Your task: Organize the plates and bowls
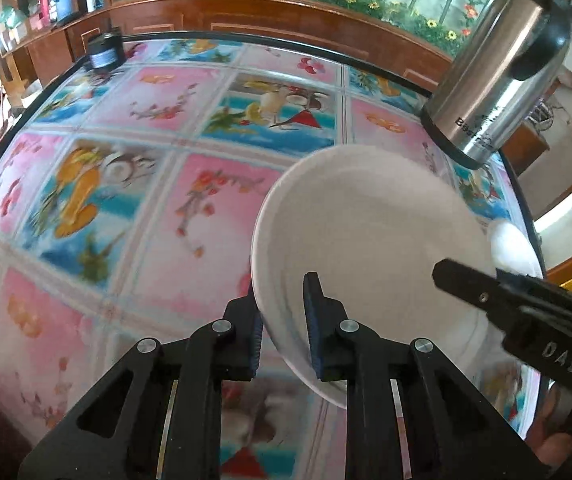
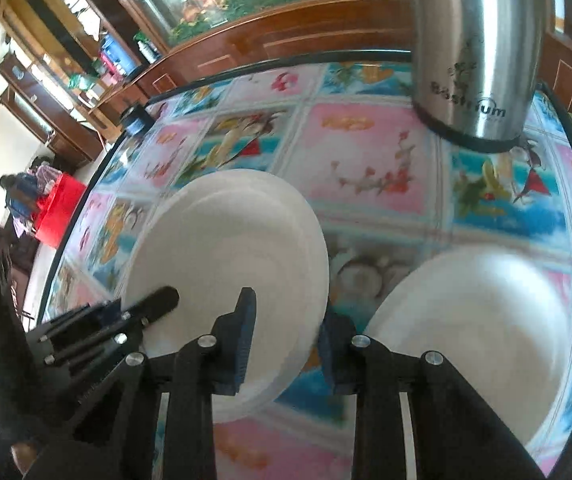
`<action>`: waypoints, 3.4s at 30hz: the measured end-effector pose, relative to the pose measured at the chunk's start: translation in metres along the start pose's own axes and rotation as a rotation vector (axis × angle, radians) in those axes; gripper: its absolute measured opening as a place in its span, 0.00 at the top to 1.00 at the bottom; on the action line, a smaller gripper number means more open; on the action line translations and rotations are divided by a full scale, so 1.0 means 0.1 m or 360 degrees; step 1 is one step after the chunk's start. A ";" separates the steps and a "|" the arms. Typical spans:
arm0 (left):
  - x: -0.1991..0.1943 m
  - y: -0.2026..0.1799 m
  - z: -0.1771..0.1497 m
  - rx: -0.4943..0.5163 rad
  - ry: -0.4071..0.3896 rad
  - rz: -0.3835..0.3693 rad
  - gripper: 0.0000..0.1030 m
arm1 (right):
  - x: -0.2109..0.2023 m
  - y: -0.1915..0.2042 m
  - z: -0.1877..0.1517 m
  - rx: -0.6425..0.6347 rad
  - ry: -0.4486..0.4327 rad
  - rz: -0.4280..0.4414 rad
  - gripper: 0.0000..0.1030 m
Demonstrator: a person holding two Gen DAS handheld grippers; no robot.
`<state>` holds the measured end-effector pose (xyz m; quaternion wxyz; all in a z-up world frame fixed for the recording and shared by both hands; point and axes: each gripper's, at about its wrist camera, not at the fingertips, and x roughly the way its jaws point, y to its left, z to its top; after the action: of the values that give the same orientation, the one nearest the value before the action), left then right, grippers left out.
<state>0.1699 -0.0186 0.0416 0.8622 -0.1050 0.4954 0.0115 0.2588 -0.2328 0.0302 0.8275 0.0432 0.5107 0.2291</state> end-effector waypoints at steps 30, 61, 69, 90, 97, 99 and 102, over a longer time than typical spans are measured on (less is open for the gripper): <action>-0.94 0.39 -1.66 0.0367 0.0152 -0.0174 0.83 | -0.63 0.76 -1.89 -0.0129 0.0172 -0.0171 0.78; -0.86 0.34 -1.69 0.0458 0.0216 -0.0200 0.81 | -0.75 0.91 -1.93 -0.0400 0.0267 -0.0299 0.82; -1.04 0.40 -1.74 0.0476 0.0189 -0.0222 0.85 | -0.86 1.05 -2.00 -0.0390 0.0238 -0.0314 0.82; -2.11 1.51 -1.70 0.0275 -0.0168 -0.0098 0.85 | -0.92 2.39 -1.80 -0.0723 0.0117 -0.0250 0.79; -2.26 1.96 -1.69 0.0163 -0.0212 -0.0048 0.85 | -0.73 2.79 -1.68 -0.0834 0.0121 -0.0185 0.79; -2.29 2.07 -1.70 0.0135 -0.0224 -0.0039 0.85 | -0.68 2.90 -1.66 -0.0861 0.0125 -0.0172 0.79; -2.33 2.21 -1.69 0.0099 -0.0241 -0.0024 0.85 | -0.63 3.05 -1.64 -0.0896 0.0128 -0.0160 0.79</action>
<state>-0.1207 0.1849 0.1215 0.9002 -0.0807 0.4280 -0.0026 -0.0088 -0.0144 0.0970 0.7963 -0.2227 0.4610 0.3221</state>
